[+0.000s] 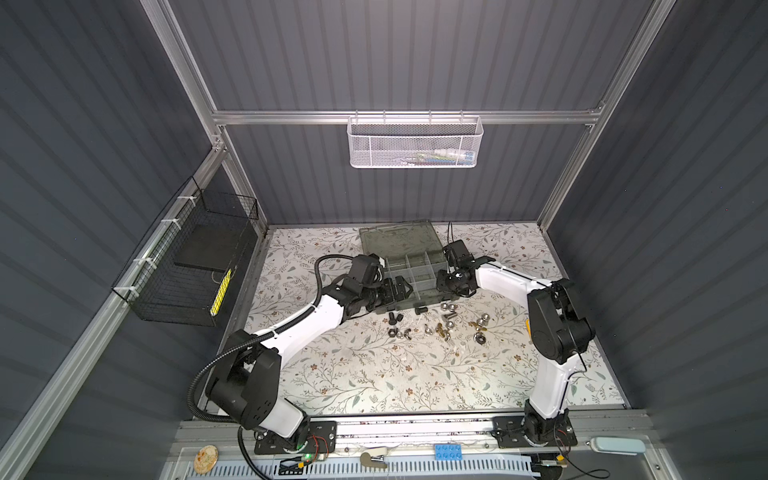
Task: Sort the screws and nuts into containers
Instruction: 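Lift the black bolt with the right gripper into a box compartment, release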
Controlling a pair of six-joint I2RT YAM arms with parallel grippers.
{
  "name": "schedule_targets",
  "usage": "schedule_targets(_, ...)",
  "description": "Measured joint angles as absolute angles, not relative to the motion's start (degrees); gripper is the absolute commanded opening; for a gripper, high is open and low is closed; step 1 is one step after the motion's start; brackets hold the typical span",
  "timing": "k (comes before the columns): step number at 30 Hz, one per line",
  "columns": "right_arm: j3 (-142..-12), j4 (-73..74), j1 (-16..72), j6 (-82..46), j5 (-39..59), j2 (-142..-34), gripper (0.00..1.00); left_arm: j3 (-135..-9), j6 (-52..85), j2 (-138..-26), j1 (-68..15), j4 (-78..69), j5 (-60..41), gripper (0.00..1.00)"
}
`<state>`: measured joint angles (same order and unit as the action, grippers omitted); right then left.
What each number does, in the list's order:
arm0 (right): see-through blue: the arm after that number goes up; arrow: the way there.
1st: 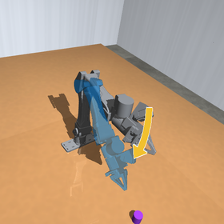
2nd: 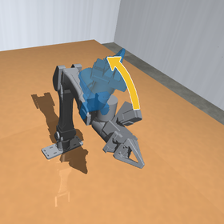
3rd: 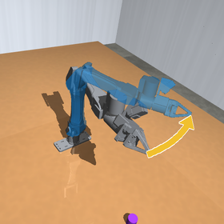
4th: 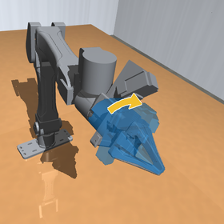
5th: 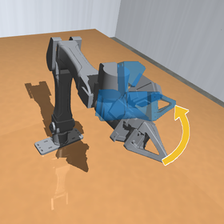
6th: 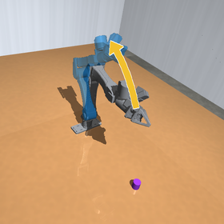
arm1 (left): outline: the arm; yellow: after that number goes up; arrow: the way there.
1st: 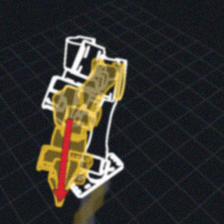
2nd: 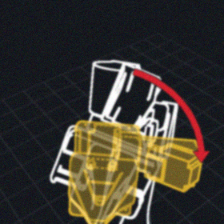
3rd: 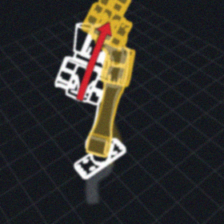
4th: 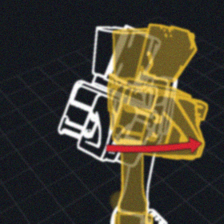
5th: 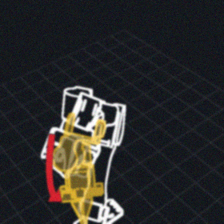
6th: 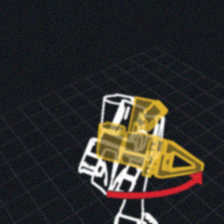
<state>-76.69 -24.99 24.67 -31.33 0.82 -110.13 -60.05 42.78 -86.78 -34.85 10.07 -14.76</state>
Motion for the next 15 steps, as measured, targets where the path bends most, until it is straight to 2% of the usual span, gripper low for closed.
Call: schedule_targets(15, -76.69, -24.97, 24.67, -30.63, 0.91, -110.02, 0.43, -60.49, 41.85, -86.52, -38.74, 10.59, -11.88, 1.00)
